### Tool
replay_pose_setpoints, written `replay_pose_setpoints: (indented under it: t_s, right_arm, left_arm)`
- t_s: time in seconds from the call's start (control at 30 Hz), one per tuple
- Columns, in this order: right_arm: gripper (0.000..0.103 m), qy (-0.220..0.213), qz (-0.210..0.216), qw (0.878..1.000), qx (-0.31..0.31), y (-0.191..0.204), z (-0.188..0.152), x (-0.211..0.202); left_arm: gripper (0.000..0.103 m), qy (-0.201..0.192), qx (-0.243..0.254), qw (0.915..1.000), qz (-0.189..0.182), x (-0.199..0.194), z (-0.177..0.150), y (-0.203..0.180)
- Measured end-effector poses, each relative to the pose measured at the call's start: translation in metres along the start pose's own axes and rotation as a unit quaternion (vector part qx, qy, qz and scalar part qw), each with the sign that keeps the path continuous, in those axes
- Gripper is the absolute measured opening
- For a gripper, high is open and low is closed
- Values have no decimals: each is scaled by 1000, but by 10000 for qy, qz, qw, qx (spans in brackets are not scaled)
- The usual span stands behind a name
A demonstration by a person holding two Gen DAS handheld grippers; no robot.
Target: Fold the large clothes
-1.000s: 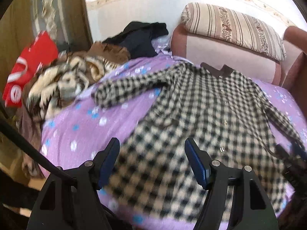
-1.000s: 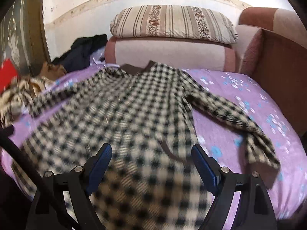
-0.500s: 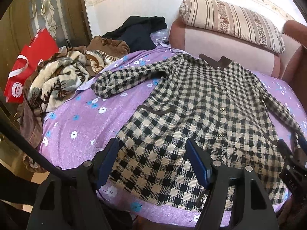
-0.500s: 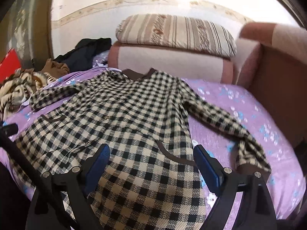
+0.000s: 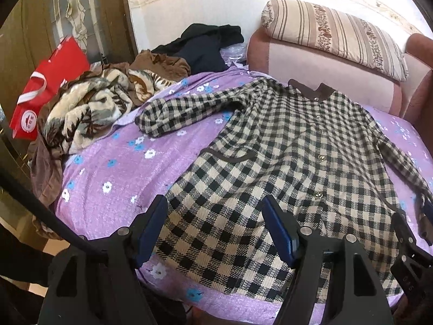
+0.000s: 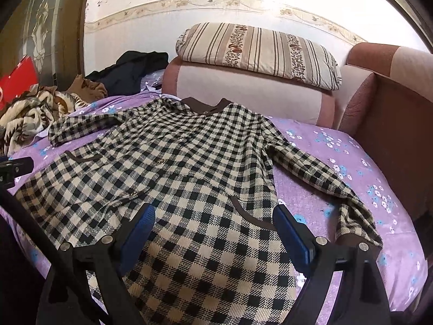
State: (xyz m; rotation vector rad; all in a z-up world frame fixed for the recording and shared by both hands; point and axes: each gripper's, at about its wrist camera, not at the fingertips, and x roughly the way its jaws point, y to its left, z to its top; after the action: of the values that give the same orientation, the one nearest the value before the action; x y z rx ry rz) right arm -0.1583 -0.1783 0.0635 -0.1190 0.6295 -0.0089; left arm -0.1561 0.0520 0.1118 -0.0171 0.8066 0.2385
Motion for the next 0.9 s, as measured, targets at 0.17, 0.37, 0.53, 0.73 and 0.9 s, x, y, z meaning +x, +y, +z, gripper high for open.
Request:
replay_pose_setpoints:
  t_s: [0.17, 0.37, 0.53, 0.73, 0.9]
  right_arm:
    - [92, 127, -43, 9997, -218, 3, -7, 5]
    - [92, 576, -54, 9979, 297, -43, 23, 21]
    - [92, 551, 160, 9975, 414, -34, 63, 44]
    - [92, 847, 337, 9952, -369, 5, 58, 84]
    - [92, 900, 316, 9942, -504, 4, 42, 102]
  left_arm:
    - [71, 164, -58, 9998, -115, 20, -9, 1]
    - [71, 395, -186, 9986, -296, 54, -28, 4]
    - [71, 789, -273, 9944, -653, 78, -15, 13]
    - [75, 836, -774, 9917, -588, 120, 63, 75]
    - [75, 667, -1409, 9878, 55, 187, 121, 144]
